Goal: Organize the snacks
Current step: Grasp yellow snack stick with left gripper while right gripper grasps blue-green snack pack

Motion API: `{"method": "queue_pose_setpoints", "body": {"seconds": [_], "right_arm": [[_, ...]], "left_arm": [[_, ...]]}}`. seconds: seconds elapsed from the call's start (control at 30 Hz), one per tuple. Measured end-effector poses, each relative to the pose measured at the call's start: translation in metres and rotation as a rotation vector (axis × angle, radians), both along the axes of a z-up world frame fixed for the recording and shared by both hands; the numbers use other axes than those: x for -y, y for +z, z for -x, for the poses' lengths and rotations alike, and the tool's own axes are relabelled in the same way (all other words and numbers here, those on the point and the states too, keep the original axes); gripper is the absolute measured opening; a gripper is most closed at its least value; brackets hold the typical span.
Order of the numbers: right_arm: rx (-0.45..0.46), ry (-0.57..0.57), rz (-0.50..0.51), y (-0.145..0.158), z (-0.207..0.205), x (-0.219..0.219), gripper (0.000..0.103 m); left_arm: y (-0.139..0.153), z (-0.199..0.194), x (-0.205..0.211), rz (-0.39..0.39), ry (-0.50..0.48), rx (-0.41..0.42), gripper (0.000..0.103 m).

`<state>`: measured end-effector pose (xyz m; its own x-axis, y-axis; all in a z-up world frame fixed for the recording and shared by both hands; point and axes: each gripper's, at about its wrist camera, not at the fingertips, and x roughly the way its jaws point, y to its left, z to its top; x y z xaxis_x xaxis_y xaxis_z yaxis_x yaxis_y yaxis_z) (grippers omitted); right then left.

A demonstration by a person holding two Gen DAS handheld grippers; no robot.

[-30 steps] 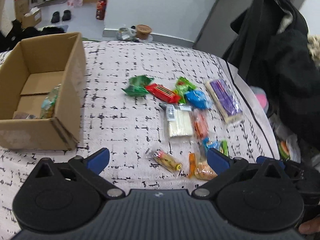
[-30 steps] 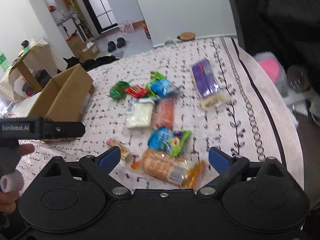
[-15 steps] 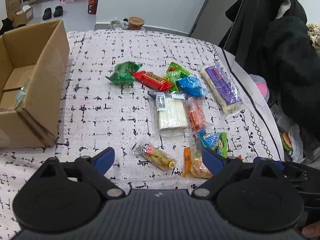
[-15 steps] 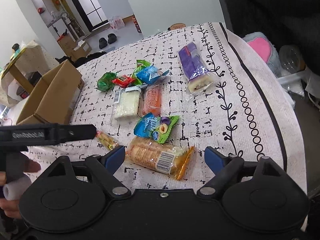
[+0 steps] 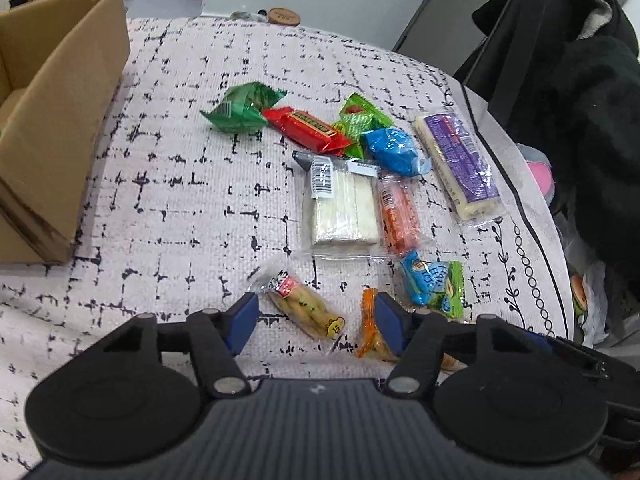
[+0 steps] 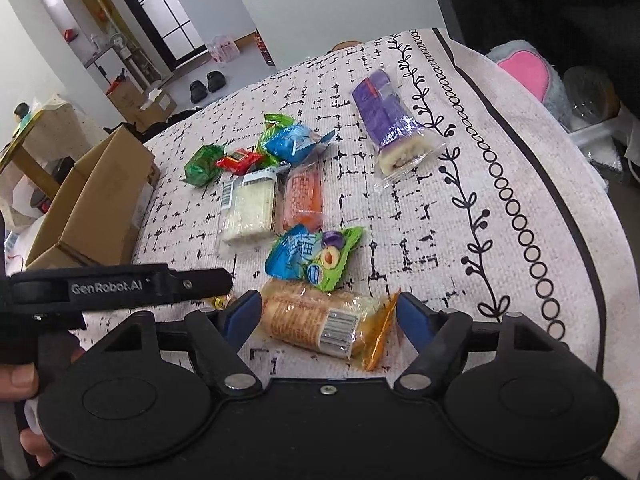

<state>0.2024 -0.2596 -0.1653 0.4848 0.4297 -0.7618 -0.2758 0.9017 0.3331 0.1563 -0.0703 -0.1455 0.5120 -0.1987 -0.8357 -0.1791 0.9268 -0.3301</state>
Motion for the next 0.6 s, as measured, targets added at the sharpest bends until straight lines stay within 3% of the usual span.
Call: {"method": "queue_pose_setpoints", "body": {"seconds": [0.17, 0.23, 0.3, 0.4, 0.6], "right_arm": [[0.012, -0.009, 0.004, 0.001, -0.008, -0.003, 0.072], [0.018, -0.004, 0.010, 0.001, -0.011, -0.006, 0.072], [0.025, 0.001, 0.010, 0.002, -0.013, -0.009, 0.072], [0.031, 0.005, 0.020, 0.000, -0.018, -0.014, 0.072], [0.030, -0.002, 0.028, -0.005, -0.027, -0.024, 0.071]], "left_arm": [[-0.005, -0.004, 0.002, -0.003, 0.024, -0.001, 0.056], [-0.006, -0.006, 0.004, -0.024, 0.029, 0.005, 0.050], [-0.006, -0.008, 0.007, -0.074, 0.031, -0.003, 0.031], [-0.003, -0.008, 0.001, -0.058, 0.039, 0.000, 0.019], [0.006, -0.003, -0.007, -0.058, 0.036, 0.026, 0.017]]}}
